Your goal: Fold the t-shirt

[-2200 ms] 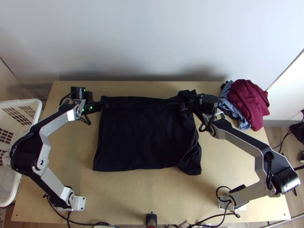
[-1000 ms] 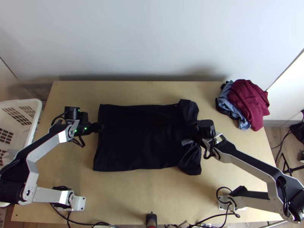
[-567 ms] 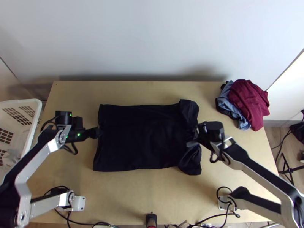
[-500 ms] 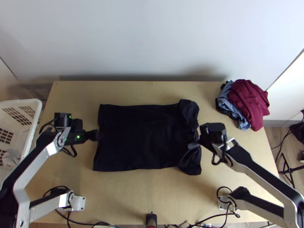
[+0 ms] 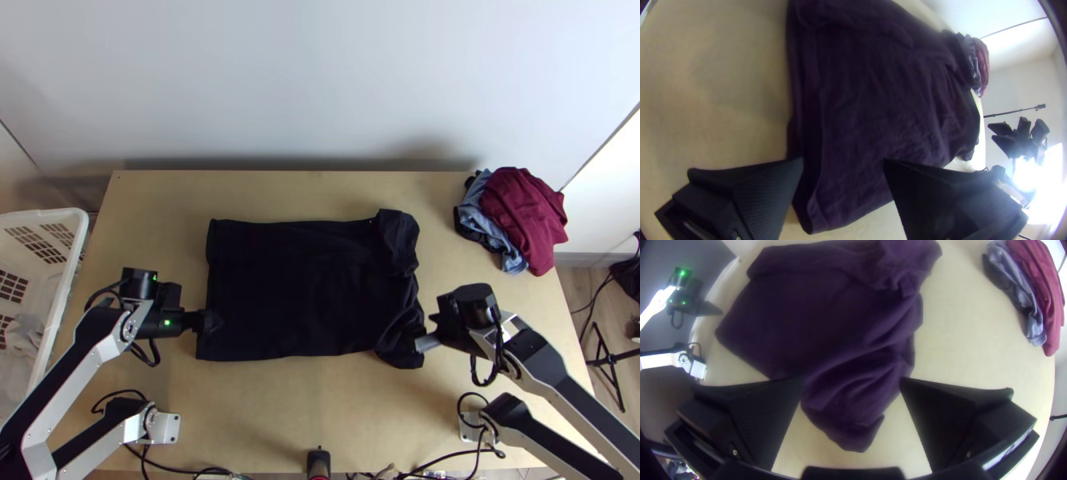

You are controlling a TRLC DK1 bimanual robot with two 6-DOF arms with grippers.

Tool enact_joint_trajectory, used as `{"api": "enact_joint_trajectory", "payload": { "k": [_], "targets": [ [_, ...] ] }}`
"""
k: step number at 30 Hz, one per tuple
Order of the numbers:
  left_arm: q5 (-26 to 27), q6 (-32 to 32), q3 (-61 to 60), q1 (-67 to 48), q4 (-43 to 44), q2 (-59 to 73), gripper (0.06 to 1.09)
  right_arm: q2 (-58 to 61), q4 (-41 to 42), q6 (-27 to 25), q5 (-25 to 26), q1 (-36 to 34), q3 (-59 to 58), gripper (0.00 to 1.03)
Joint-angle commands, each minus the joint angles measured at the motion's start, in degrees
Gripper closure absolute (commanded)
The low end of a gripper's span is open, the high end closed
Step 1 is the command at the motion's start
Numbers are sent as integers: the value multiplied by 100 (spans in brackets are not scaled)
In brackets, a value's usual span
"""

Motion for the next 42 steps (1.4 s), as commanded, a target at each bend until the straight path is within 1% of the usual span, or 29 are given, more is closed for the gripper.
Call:
{"api": "enact_joint_trajectory", "payload": {
  "k": [1,5,12,14,16,18,21,23,25,28,30,31,33,35,42],
  "targets": [
    [12,150,-332,-122,-215,-180,19,-239,-654,5,-420,306,46,5],
    [12,141,-402,-201,-268,-171,18,-248,-812,-91,-420,402,46,5],
    [12,124,-402,-175,-206,-31,18,-151,-1216,-671,-411,394,116,5],
    [12,124,-385,-183,-198,-22,18,-10,-1207,-715,-403,376,125,5],
    [12,115,-358,-183,-198,-22,18,394,-1243,-671,-403,367,125,5],
    [12,80,-341,-201,-198,-22,16,719,-1322,-522,-411,359,143,5],
    [12,89,-358,-175,-180,-31,16,666,-1313,-241,-420,411,-24,5],
    [12,89,-411,-157,-118,-31,16,596,-988,23,-420,534,-226,5],
    [3,89,-455,-148,-13,-22,16,561,-865,172,-420,578,-393,5],
    [12,80,-464,-148,49,-22,16,341,-540,181,-420,578,-640,5],
    [3,89,-481,-148,57,-22,16,244,-504,225,-420,587,-684,10],
    [3,89,-490,-140,57,-22,16,236,-504,225,-420,622,-701,10],
    [3,71,-517,-148,57,-31,16,200,-487,287,-420,631,-719,9],
    [3,45,-552,-157,57,-31,16,174,-443,287,-420,631,-754,5],
    [3,-131,-745,-377,49,-84,16,148,-416,287,-420,631,-771,5]
  ]
}}
